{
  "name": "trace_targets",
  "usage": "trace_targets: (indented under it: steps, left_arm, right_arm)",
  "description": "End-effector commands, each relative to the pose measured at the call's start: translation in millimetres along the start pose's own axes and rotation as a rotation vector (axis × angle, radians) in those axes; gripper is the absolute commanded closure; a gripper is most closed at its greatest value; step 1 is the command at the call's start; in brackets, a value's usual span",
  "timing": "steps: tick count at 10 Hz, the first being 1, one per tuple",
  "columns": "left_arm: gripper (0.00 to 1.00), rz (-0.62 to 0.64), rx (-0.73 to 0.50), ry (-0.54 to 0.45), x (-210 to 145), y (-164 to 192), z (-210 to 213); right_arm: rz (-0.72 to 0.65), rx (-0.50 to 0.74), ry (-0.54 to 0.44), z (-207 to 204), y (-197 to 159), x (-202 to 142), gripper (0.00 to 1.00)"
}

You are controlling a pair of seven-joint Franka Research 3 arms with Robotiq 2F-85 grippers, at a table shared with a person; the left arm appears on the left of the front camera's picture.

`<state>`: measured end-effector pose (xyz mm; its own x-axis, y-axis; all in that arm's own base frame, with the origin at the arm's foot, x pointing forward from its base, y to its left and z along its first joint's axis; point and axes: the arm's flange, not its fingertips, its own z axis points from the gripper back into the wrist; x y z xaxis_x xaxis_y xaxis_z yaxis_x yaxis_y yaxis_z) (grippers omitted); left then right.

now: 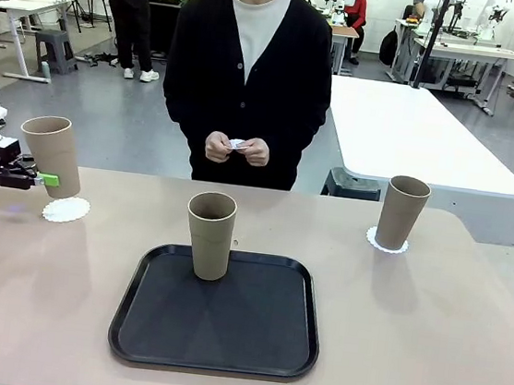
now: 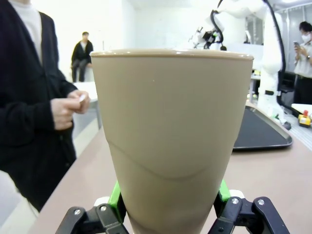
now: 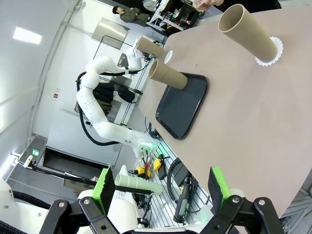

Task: Place coasters on the table and set cups on them.
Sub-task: Take one Reusable plastic cup from the Flat Tray and place it on a coaster set by the human.

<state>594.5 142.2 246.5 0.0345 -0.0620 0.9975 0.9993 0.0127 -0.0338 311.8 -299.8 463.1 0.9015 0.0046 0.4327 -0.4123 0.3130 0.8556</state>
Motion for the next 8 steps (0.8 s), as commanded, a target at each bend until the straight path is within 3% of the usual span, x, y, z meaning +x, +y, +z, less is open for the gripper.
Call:
trace_targets:
  steps: [1, 8]
  left_arm:
    - [0.17, -0.030, -0.005, 0.002, -6, 0, 6]
    - [0.17, -0.047, -0.022, 0.011, -26, -8, 4]
  right_arm:
    - [0.008, 0.004, -0.001, 0, 0, 0, 0.00]
    - [0.008, 0.004, -0.001, 0, 0, 0, 0.00]
